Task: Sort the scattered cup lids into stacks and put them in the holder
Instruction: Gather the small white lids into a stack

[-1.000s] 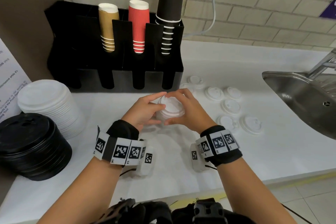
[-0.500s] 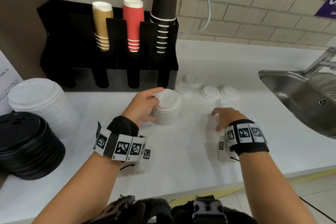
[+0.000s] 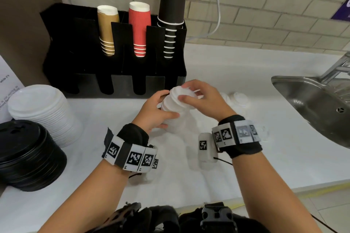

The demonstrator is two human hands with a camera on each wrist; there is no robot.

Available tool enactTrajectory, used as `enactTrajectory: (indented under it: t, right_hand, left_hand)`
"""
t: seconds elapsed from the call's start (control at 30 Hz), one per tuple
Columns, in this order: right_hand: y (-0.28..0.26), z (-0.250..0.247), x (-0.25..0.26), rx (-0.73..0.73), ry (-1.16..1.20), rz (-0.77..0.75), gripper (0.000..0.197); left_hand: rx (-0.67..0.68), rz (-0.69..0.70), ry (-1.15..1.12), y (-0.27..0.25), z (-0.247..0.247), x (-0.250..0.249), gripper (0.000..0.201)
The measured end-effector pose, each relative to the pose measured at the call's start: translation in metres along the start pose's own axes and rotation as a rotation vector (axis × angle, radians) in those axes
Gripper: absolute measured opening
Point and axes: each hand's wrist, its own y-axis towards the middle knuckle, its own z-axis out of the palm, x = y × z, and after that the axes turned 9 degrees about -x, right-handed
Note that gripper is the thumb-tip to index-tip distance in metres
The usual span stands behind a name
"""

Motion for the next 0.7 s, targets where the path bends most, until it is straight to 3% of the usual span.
enactTrajectory:
  t: [0.17, 0.57, 0.7]
  right_hand:
    - [0.001, 0.024, -0.005, 0.033, -0.102, 0.003, 0.037]
    - [0.003, 0.025, -0.005, 0.078, -0.173, -0.08, 0.045]
    - [0.003, 0.026, -0.004, 0.099, -0.203, -0.087, 0.048]
  left_hand:
    - [-0.032, 0.005, -0.014, 0.001, 0.0, 0.004, 0.061]
    - [0.019, -0.034, -0.058, 0.006, -0.005, 0.004, 0.064]
    - [0.064, -0.097, -0.111, 0.009, -0.008, 0.004, 0.055]
